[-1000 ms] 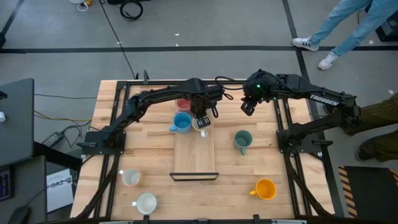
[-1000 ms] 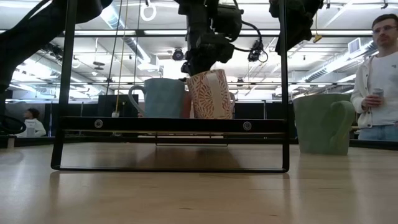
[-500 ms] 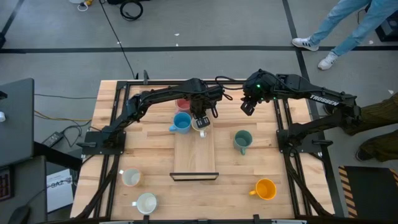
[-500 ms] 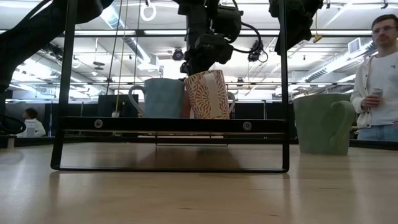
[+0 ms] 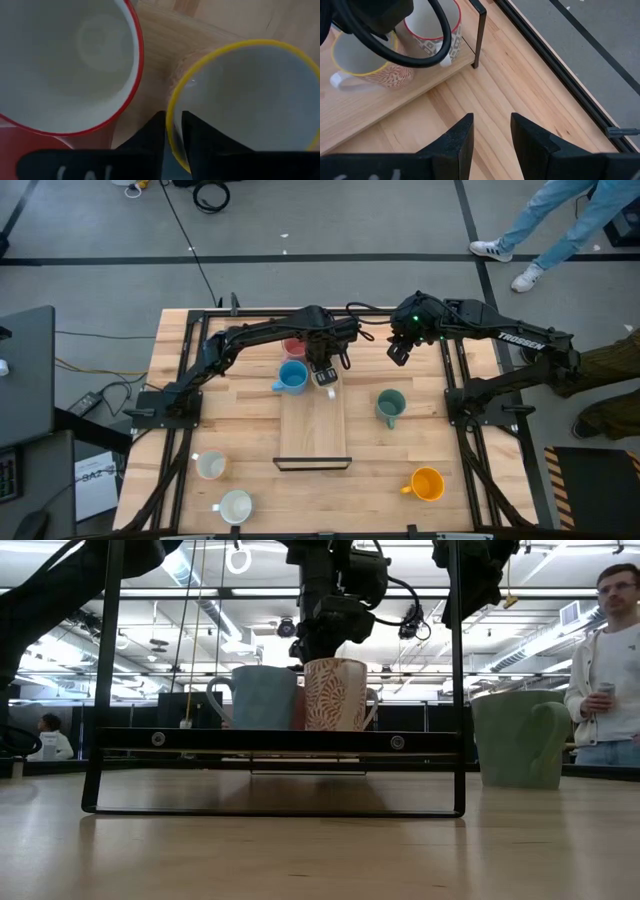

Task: Place coffee mugs
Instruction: Put the orange patterned mug on the shelf, then put the yellow patterned mug on the shelf

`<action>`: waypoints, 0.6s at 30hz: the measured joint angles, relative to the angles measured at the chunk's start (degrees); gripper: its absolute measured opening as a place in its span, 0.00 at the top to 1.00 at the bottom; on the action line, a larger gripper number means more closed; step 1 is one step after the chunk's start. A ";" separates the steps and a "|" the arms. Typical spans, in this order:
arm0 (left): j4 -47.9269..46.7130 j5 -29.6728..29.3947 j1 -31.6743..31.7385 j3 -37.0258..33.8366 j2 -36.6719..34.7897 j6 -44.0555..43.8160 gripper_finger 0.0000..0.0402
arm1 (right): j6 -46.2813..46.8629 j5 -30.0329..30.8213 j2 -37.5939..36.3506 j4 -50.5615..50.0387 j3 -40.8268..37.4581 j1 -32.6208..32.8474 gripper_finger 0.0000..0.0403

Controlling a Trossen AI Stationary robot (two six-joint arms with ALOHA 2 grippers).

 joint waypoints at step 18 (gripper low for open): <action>-0.05 -3.37 0.00 0.00 0.00 -1.49 0.67 | -0.64 0.02 0.00 0.00 0.00 0.00 0.67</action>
